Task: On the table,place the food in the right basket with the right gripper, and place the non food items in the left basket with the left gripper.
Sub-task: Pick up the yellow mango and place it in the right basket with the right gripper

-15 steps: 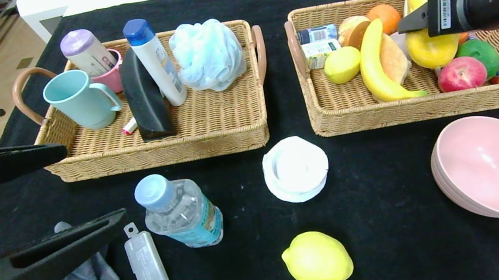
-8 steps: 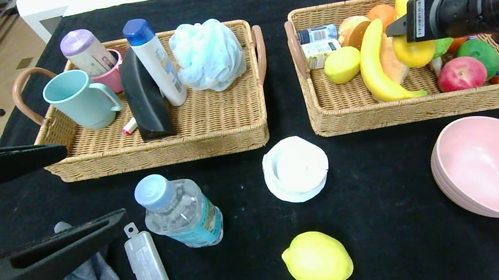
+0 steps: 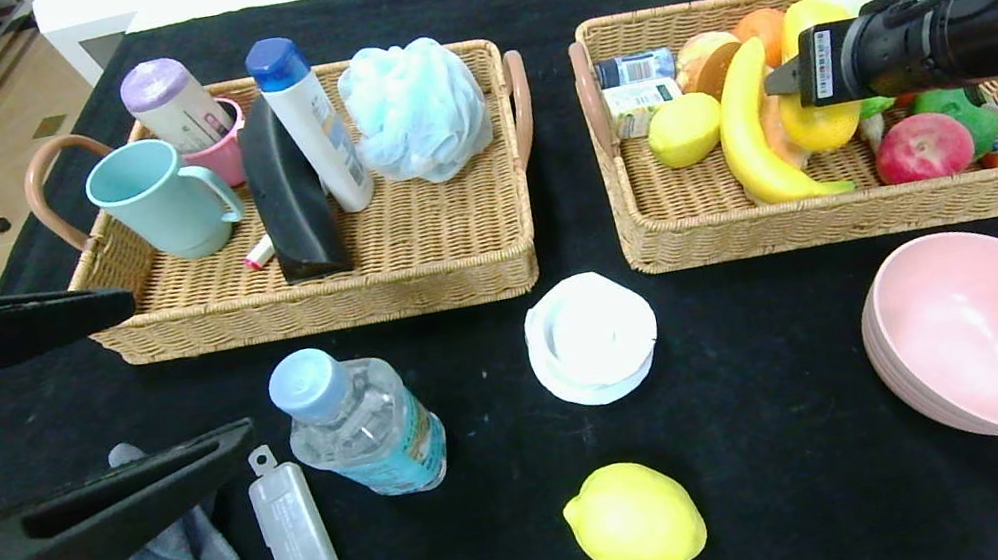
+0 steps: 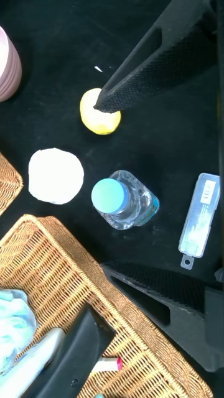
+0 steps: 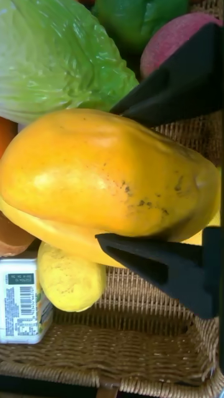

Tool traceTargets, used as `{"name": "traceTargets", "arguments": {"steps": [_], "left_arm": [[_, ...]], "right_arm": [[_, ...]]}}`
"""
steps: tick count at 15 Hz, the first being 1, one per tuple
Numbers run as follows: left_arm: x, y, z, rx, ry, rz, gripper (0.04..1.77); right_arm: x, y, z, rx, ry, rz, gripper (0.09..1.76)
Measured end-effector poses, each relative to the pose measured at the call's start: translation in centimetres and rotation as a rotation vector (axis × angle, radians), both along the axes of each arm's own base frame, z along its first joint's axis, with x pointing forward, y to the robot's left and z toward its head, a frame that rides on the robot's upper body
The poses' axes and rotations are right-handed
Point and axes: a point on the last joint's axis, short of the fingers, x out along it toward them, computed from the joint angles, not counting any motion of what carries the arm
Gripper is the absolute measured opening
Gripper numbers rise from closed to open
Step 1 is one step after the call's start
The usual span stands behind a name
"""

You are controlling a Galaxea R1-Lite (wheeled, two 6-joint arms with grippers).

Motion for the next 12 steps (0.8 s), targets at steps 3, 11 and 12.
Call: {"name": "traceTargets", "arguments": {"steps": [3, 11, 12], "left_arm": [[0.0, 0.0, 0.0, 0.0, 0.0, 0.0, 1.72], [-0.07, 0.04, 0.04, -0.001, -0.002, 0.0, 1.72], [-0.07, 0.04, 0.06, -0.002, -0.003, 0.0, 1.72]], "right_arm": [[0.05, 0.01, -0.04, 0.0, 0.001, 0.003, 1.33], [0.11, -0.19, 0.03, -0.004, 0.0, 0.001, 1.57], [-0.04, -0.24, 0.16, -0.015, -0.003, 0.005, 1.59]]}}
